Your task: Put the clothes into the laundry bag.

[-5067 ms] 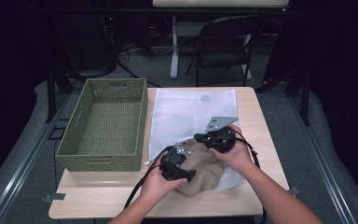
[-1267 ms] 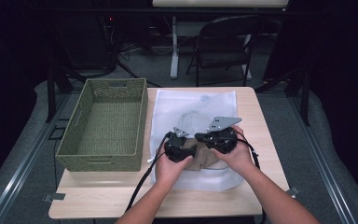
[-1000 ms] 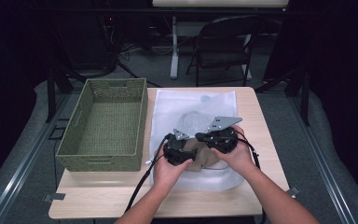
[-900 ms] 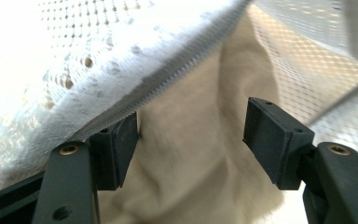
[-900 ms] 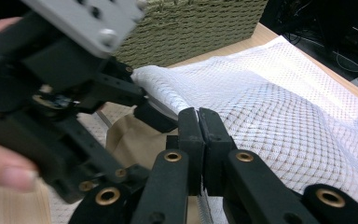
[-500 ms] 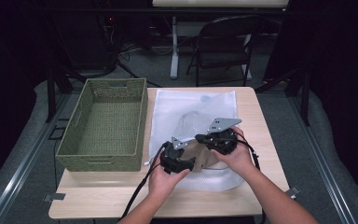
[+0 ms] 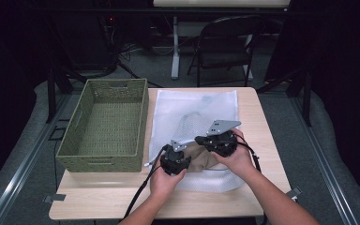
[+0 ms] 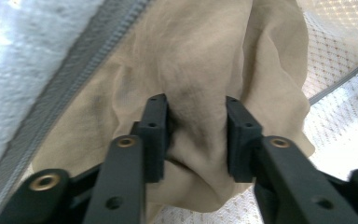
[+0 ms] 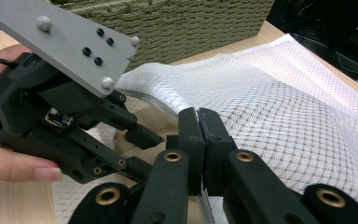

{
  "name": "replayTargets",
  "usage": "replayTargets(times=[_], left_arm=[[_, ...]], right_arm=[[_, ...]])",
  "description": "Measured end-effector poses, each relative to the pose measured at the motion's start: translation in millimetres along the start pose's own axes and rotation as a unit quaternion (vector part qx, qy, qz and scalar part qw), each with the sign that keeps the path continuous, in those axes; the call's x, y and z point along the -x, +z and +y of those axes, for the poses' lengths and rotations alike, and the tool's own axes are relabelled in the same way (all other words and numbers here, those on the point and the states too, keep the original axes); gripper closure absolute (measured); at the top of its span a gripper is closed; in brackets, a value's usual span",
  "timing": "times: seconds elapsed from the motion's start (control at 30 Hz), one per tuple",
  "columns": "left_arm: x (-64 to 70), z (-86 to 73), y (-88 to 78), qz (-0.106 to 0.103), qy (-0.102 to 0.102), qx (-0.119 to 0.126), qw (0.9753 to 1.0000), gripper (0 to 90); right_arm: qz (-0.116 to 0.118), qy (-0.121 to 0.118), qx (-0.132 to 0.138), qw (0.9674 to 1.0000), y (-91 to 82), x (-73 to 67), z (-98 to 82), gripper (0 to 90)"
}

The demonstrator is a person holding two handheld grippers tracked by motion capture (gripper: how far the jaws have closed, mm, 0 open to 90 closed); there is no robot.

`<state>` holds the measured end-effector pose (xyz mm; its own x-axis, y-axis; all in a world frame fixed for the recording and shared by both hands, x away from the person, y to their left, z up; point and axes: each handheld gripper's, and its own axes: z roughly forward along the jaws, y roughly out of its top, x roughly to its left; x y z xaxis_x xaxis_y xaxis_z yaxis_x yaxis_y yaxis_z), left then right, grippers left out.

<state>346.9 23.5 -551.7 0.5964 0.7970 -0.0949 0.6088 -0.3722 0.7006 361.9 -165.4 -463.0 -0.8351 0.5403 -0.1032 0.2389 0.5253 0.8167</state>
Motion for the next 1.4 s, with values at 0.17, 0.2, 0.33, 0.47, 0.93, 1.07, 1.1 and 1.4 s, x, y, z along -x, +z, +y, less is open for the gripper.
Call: replayTargets(times=[0.17, 0.2, 0.33, 0.47, 0.93, 1.07, 1.1, 1.4], left_arm=[[-0.5, 2.3, -1.7, 0.001, -0.001, 0.006, 1.0000, 79.9], [-0.4, 3.2, -2.3, 0.003, -0.003, 0.014, 0.9999, 80.8], [-0.2, 7.5, -3.4, 0.002, -0.005, 0.022, 0.9997, 82.4], [-0.1, 13.4, -1.4, 0.010, -0.005, 0.027, 0.9996, 82.9], [-6.3, 29.1, 13.8, 0.032, -0.022, 0.041, 0.9984, 82.9], [-9.1, 28.8, 19.3, 0.035, -0.025, 0.035, 0.9984, 82.2], [-9.3, 28.4, 19.6, 0.035, -0.027, 0.035, 0.9984, 82.0], [-8.5, 26.4, 16.2, 0.025, -0.022, 0.028, 0.9991, 74.0]], right_arm=[[0.002, 0.001, 0.003, 1.0000, -0.1, -0.3, 0.3, 88.6], [0.002, 0.001, 0.003, 1.0000, -0.2, -0.3, 0.3, 88.6], [0.002, 0.002, 0.004, 1.0000, -0.3, -0.4, 0.4, 88.6], [0.003, 0.002, 0.005, 1.0000, -0.5, -1.3, 1.3, 88.6], [0.005, 0.004, 0.008, 0.9999, -0.6, -1.6, 2.0, 88.6], [0.005, 0.005, 0.009, 0.9999, -0.5, -1.6, 1.8, 88.6], [0.004, 0.005, 0.009, 0.9999, -0.7, -1.5, 1.7, 88.6], [0.003, 0.004, 0.006, 1.0000, -1.8, 0.4, 1.0, 88.6]])
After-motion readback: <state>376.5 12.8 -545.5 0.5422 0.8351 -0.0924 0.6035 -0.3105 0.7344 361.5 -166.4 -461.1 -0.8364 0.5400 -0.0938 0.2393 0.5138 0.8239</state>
